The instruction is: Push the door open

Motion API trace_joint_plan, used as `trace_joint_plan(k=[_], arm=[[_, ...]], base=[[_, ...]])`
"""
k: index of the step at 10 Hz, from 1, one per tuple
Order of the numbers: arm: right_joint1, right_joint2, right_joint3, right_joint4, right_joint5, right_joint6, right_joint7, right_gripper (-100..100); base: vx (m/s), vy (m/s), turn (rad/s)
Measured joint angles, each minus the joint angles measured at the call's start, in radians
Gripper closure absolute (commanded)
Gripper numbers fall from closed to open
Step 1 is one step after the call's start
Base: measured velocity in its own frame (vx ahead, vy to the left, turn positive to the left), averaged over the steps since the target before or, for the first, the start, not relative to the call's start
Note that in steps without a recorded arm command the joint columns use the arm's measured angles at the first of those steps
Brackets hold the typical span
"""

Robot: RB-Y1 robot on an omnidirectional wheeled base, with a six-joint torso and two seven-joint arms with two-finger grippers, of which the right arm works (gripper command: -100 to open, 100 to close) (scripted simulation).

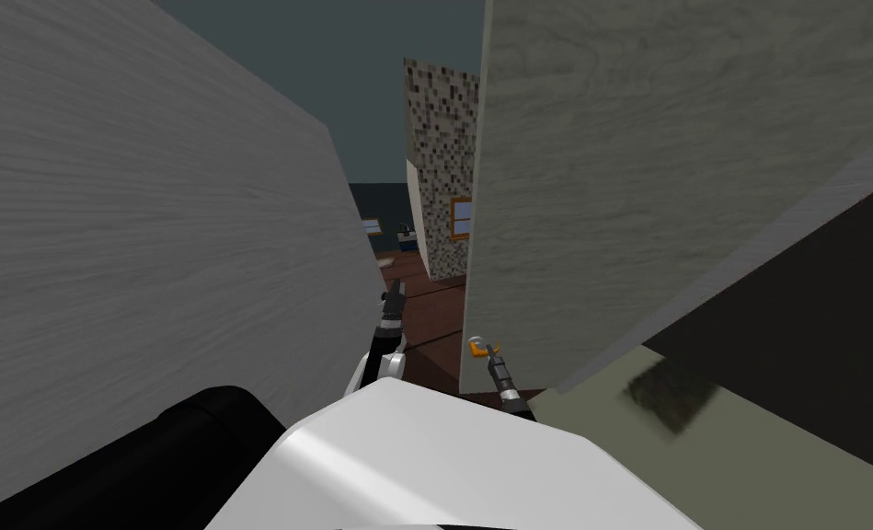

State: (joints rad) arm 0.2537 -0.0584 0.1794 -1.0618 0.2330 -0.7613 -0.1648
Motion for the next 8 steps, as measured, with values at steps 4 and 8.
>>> trace_joint_plan(k=[4, 8], arm=[[-0.028, 0.013, -0.052, 0.027, -0.029, 0.007, 0.021, 100], [-0.049, 0.031, -0.113, 0.04, -0.062, 0.023, 0.045, 100]], base=[[0.13, 0.127, -0.069], [0.172, 0.146, -0.08]])
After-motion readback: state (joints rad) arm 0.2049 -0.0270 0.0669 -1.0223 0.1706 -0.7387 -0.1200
